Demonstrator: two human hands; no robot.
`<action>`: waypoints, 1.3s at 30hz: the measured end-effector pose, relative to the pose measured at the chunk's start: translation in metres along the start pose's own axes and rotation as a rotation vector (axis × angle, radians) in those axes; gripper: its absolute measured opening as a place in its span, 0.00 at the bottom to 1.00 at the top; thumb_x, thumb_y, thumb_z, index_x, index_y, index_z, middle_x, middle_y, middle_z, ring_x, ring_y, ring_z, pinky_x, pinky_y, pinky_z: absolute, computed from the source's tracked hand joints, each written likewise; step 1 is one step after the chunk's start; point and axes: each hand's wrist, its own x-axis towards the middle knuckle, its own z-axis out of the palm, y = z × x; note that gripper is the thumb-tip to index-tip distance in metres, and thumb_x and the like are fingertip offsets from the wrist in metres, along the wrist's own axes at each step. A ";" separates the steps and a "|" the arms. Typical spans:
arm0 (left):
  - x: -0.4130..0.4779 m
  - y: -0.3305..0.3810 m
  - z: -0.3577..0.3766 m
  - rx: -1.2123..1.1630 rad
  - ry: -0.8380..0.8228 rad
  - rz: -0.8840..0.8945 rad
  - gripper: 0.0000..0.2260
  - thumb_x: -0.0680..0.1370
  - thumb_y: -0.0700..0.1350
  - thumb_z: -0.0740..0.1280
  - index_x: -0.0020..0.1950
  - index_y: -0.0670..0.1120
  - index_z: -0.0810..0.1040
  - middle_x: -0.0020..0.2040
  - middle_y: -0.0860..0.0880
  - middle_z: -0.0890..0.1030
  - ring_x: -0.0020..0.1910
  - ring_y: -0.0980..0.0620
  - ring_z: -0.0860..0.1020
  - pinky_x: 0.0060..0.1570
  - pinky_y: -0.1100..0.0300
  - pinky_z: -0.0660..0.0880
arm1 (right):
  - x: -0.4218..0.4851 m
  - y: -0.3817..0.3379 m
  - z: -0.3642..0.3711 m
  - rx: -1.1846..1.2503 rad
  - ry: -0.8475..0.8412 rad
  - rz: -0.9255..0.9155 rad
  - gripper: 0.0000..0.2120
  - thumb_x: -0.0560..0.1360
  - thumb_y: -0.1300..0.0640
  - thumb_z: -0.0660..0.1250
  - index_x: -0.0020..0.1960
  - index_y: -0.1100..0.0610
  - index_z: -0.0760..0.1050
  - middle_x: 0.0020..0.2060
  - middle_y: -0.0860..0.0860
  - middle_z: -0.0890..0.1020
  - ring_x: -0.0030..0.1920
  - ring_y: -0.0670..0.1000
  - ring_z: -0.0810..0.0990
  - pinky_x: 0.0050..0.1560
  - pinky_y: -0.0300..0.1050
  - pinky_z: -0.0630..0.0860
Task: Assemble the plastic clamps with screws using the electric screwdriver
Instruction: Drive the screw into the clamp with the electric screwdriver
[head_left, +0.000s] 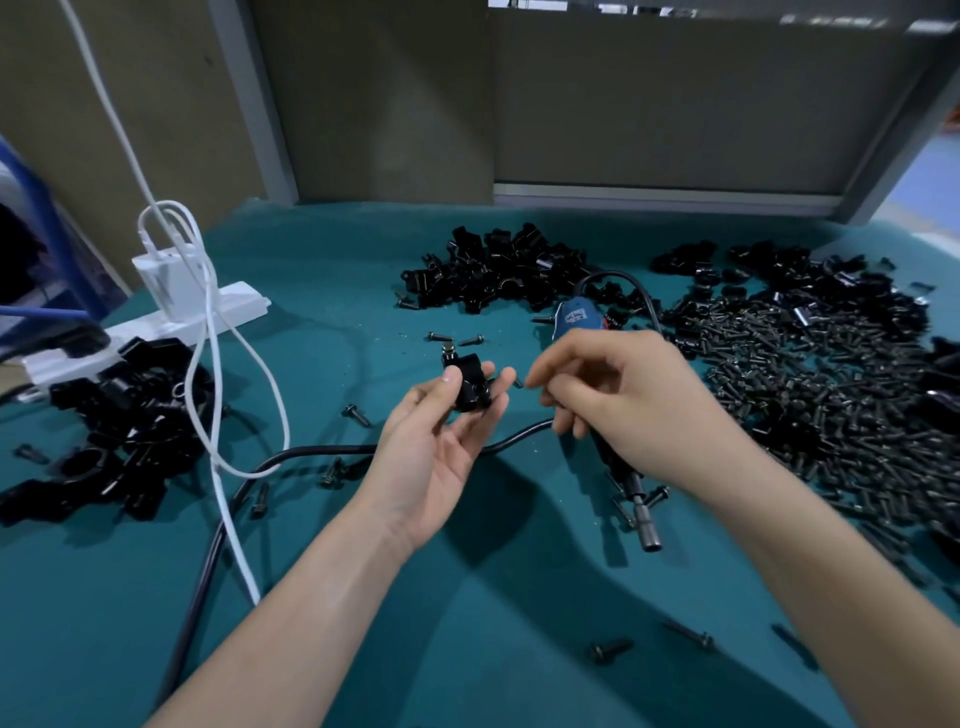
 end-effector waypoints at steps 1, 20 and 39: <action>0.000 0.000 -0.001 -0.001 -0.006 0.004 0.23 0.75 0.42 0.64 0.67 0.34 0.68 0.59 0.36 0.80 0.50 0.45 0.84 0.50 0.59 0.81 | 0.003 -0.001 0.003 0.056 0.011 0.022 0.12 0.75 0.67 0.65 0.42 0.51 0.78 0.33 0.51 0.83 0.31 0.48 0.82 0.35 0.42 0.78; 0.005 -0.016 -0.012 0.246 -0.026 0.189 0.12 0.70 0.43 0.68 0.49 0.41 0.70 0.53 0.44 0.82 0.52 0.51 0.82 0.53 0.61 0.79 | 0.031 -0.012 0.019 -0.179 -0.072 0.128 0.08 0.72 0.60 0.71 0.35 0.53 0.80 0.25 0.51 0.81 0.23 0.43 0.76 0.33 0.42 0.81; 0.004 -0.017 -0.011 0.233 -0.031 0.210 0.11 0.70 0.43 0.67 0.49 0.42 0.70 0.53 0.41 0.81 0.48 0.49 0.82 0.48 0.62 0.79 | 0.016 0.009 0.028 0.325 0.011 0.105 0.05 0.72 0.64 0.73 0.42 0.56 0.84 0.34 0.53 0.85 0.38 0.48 0.86 0.50 0.43 0.81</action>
